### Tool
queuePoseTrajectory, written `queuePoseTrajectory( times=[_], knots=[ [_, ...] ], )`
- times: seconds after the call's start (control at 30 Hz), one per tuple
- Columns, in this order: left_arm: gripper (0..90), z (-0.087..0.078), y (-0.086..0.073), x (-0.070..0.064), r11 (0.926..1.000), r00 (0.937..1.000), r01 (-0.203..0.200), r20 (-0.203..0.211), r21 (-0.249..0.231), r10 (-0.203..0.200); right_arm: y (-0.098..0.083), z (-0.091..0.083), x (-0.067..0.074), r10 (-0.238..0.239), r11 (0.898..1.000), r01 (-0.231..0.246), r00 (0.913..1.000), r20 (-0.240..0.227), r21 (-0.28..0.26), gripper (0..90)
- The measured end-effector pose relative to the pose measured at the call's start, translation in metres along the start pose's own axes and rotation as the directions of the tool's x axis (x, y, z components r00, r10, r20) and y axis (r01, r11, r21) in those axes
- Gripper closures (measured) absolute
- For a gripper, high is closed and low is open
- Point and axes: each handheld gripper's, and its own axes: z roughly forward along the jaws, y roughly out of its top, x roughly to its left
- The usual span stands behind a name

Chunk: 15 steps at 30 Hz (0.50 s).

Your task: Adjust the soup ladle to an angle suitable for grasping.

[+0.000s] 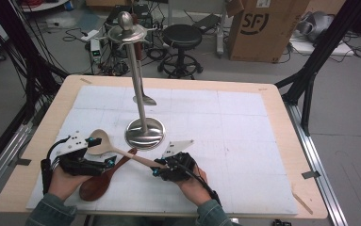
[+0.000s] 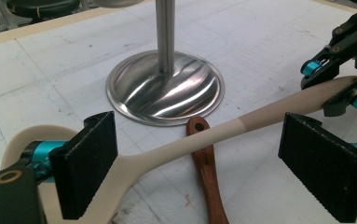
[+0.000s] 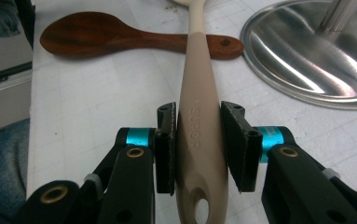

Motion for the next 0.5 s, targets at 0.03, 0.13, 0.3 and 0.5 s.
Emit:
queuePoseTrajectory(
  times=[0.03, 0.13, 0.3, 0.5],
  knots=[
    [12.3, 0.0, 0.0, 0.0, 1.0, 1.0, -0.002, 0.002, 0.001, 0.002, 0.001, -0.001, 0.0, 0.004, 1.0, -0.004, 1.0, 0.002, -0.003, 67.1],
    [12.3, 0.001, 0.0, -0.001, 1.0, 1.0, 0.0, 0.002, 0.0, 0.0, 0.003, -0.004, 0.0, 0.0, 1.0, 0.0, 1.0, 0.001, -0.013, 67.3],
    [12.3, 0.001, 0.0, -0.001, 1.0, 1.0, -0.001, 0.002, 0.003, 0.001, 0.007, -0.008, 0.001, 0.0, 1.0, 0.0, 1.0, -0.001, -0.021, 67.6],
    [12.3, 0.003, 0.0, -0.002, 1.0, 0.9999, -0.006, 0.01, 0.005, 0.006, 0.012, -0.013, 0.001, -0.011, 0.999, 0.011, 0.9999, -0.007, -0.038, 67.9]
  ],
)
